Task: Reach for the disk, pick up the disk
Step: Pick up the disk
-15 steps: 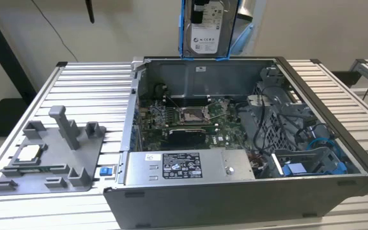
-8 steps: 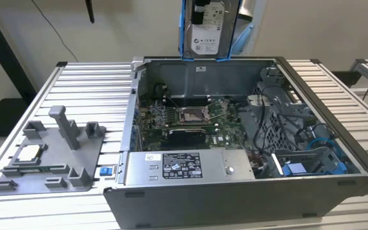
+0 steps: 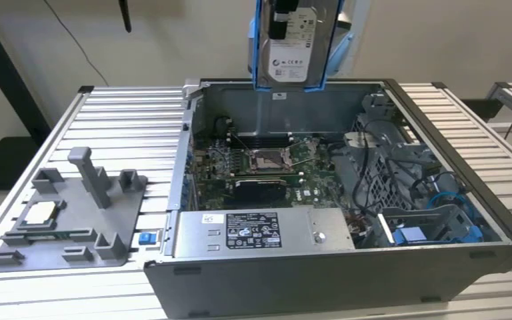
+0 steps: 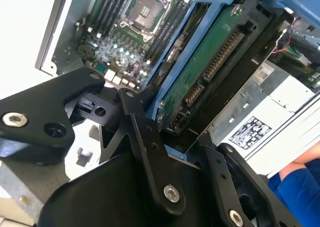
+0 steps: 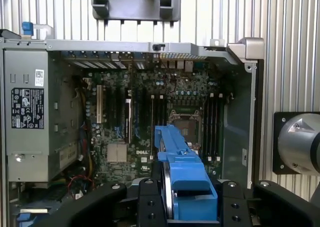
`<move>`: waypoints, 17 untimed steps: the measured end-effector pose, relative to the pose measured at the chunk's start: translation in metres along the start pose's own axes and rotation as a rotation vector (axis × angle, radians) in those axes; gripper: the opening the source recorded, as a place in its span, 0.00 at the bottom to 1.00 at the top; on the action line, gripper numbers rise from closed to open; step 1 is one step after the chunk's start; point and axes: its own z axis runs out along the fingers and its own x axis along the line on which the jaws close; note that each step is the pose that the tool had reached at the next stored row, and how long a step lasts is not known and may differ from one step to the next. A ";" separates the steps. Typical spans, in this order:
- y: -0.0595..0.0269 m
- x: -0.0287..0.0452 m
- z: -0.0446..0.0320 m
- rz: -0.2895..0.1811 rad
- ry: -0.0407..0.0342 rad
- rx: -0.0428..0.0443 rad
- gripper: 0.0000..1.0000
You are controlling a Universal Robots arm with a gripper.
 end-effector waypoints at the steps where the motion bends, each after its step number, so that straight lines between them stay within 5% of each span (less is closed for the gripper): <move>1: -0.0001 0.0023 -0.0001 0.000 0.0000 -0.0002 0.00; 17: -0.0019 0.0359 -0.0016 0.000 0.0001 -0.0034 0.00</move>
